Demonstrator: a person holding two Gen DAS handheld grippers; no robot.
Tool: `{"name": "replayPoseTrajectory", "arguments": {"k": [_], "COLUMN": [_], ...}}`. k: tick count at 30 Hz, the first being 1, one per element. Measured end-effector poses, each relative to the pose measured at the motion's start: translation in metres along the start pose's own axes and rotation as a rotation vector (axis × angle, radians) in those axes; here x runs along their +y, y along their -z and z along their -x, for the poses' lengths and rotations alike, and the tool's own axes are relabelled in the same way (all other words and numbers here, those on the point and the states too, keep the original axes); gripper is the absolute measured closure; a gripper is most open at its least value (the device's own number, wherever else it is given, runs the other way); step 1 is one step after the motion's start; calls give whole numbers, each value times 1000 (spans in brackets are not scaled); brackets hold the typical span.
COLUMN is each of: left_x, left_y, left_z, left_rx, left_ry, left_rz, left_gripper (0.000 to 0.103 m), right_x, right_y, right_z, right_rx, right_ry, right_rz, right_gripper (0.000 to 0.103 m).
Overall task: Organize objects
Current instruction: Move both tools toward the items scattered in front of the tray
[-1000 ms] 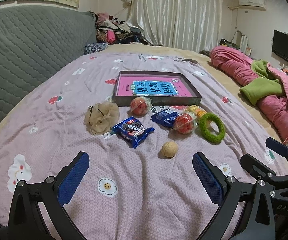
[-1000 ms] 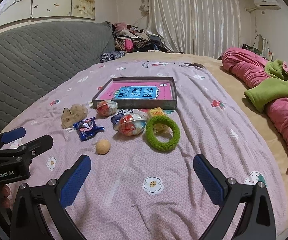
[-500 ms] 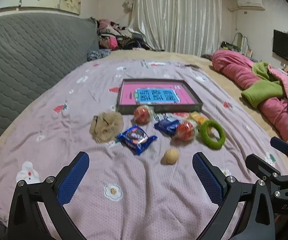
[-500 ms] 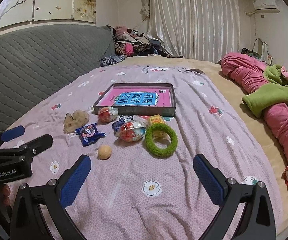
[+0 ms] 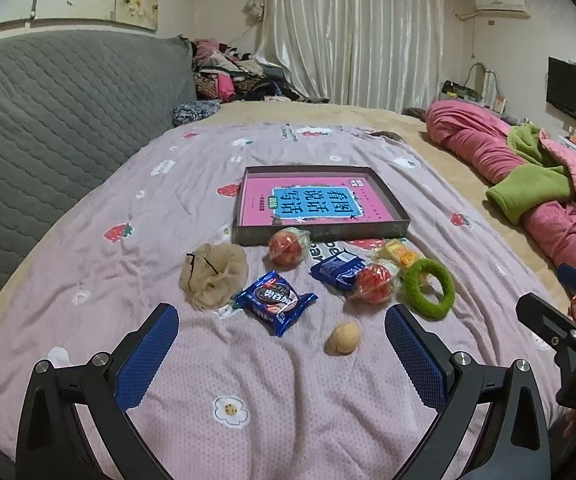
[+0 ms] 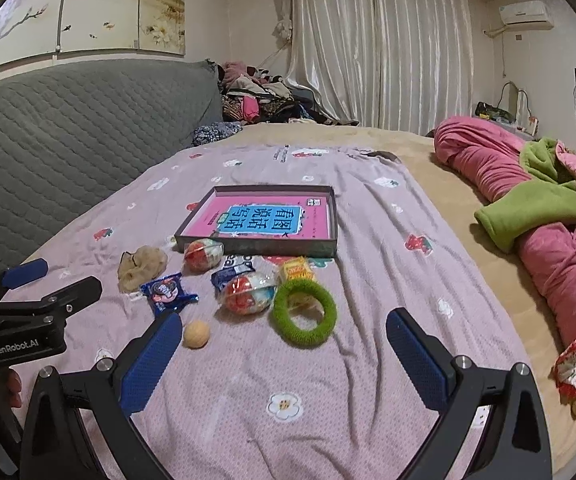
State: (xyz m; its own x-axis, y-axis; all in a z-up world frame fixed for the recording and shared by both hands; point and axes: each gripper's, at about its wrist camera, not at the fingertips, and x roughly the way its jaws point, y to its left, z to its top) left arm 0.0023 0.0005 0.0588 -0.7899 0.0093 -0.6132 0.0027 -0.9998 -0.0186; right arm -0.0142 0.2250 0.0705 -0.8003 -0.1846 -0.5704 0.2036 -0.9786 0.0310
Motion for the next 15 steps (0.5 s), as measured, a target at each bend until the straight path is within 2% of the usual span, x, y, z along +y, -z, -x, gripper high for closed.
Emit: {"name": "replayPoseTrajectory", "arguments": {"k": [11,15], "left_x": [-5,-4], "left_y": [-22,-24], "left_z": [-26,-43], "left_rx": [20,44], "left_ry": [-14,-11], "left_rz": [2,14], "left_gripper": [0,0], "right_x": [-2,-3], "right_y": [-20,-21], "right_z": [-18,-34], "right_rx": [-2,28], "right_ry": [13,37], "right_rz": [30,42], "right_gripper": [0,0]}}
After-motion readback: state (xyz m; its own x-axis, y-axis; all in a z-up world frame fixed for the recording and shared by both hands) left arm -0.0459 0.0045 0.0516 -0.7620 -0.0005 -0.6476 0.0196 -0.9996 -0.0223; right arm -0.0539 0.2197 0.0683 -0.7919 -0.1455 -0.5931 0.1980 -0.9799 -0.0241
